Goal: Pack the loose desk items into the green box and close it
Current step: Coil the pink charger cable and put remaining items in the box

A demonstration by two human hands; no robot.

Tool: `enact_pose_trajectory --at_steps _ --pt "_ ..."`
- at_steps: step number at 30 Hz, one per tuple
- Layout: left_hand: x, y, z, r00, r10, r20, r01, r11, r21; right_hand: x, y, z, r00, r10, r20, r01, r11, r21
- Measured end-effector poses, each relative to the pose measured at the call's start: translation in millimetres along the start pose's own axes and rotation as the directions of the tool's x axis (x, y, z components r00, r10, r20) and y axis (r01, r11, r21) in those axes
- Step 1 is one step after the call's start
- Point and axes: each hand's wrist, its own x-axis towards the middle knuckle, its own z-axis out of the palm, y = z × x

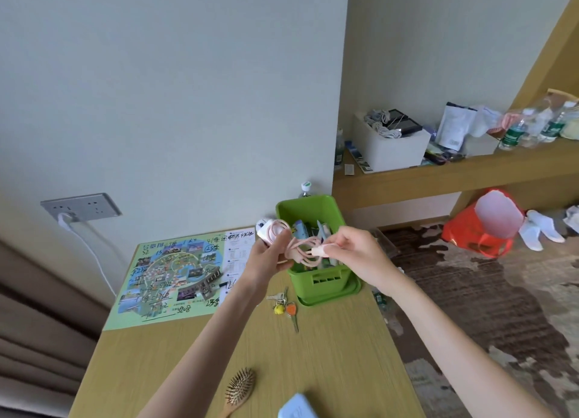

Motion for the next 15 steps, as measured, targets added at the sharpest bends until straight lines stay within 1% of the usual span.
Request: enact_pose_trajectory --at_steps 3,5,8,9,10,12,13,15 --pt "19.2 -8.3 12.3 1.000 -0.023 0.001 0.023 0.998 0.054 12.9 27.9 -21.7 0.995 0.101 0.008 -0.102 0.992 0.073" --pt "32.1 -10.0 19.1 1.000 -0.019 -0.022 0.021 0.997 0.076 24.6 42.9 -31.9 0.991 0.133 0.004 -0.132 0.985 0.107" --pt "54.9 -12.0 22.3 0.996 0.001 -0.094 0.008 0.995 0.101 48.7 58.0 -38.3 0.990 0.132 -0.056 -0.128 0.990 0.064" --pt "63.0 -14.5 21.9 0.994 0.031 -0.102 -0.014 0.986 0.165 57.7 62.1 -38.3 0.990 0.119 -0.075 -0.117 0.993 0.027" --pt "71.5 -17.8 21.7 0.993 0.070 -0.098 -0.040 0.961 0.274 66.8 66.1 -37.5 0.992 0.094 -0.089 -0.097 0.995 -0.028" --pt "88.7 -25.2 21.9 0.990 0.131 -0.049 -0.085 0.842 0.533 82.6 74.1 -33.6 0.995 0.023 -0.094 -0.041 0.980 -0.193" --pt "97.2 -29.0 21.4 0.990 0.143 -0.011 -0.105 0.770 0.629 88.8 78.9 -30.8 0.997 -0.010 -0.079 -0.014 0.955 -0.295" --pt "113.3 -36.5 20.0 0.988 0.144 0.063 -0.142 0.646 0.750 98.1 87.6 -25.8 0.997 -0.069 -0.021 0.050 0.875 -0.482"
